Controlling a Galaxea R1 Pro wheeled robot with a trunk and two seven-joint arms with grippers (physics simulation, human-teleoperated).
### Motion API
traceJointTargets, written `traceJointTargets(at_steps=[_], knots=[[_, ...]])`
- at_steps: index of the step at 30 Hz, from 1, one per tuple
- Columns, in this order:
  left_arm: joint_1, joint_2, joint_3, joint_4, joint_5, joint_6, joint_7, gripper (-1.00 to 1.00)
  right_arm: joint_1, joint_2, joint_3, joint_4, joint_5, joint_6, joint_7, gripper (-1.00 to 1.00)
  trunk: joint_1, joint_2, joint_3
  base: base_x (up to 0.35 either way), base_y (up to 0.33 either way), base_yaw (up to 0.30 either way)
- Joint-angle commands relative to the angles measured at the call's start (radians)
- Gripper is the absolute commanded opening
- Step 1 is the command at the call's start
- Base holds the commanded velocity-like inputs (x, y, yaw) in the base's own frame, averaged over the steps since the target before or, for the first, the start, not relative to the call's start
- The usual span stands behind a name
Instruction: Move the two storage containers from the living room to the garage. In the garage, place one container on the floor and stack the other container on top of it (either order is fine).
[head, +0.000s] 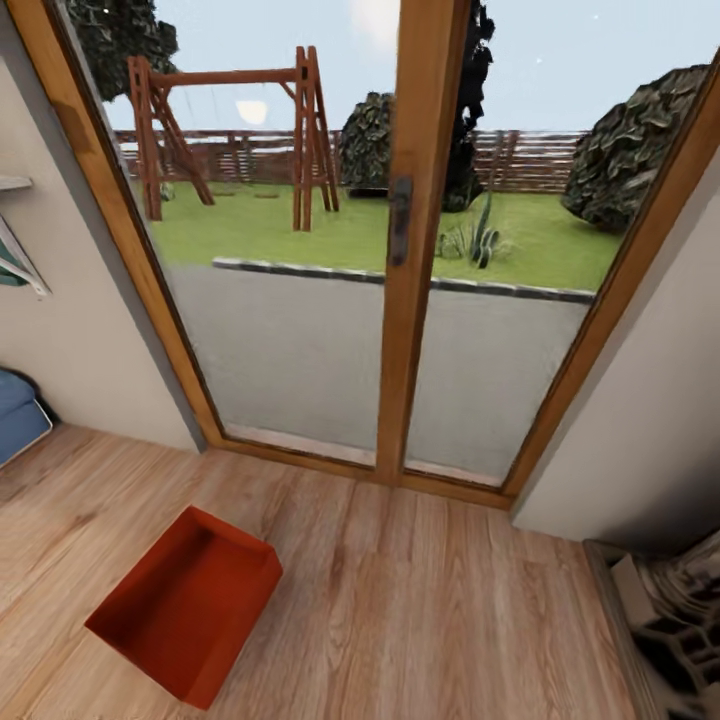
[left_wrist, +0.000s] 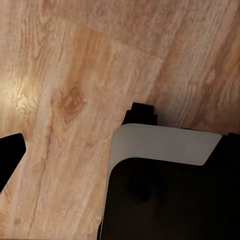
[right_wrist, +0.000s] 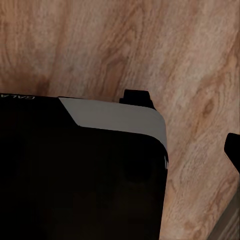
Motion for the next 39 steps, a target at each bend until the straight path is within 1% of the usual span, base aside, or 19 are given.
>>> traceJointTargets(at_steps=[1,24,39], knots=[[-0.001,-0.001,0.000,-0.001,0.010,0.003,0.003,1.00,-0.001,0.001,0.008,0.003,-0.009,-0.005,-0.001,1.00,0.000,0.000,-0.001,0.107,0.000,0.268],[-0.001,-0.001,0.000,-0.001,0.010,0.003,0.003,1.00,-0.001,0.000,0.008,0.003,-0.009,-0.004,-0.001,1.00,0.000,0.000,-0.001,0.028,-0.003,0.263],[-0.001,0.000,0.000,0.000,0.010,0.003,0.003,1.00,-0.001,-0.001,0.008,0.003,-0.009,0.000,-0.001,1.00,0.000,0.000,-0.001,0.268,-0.141,0.021]])
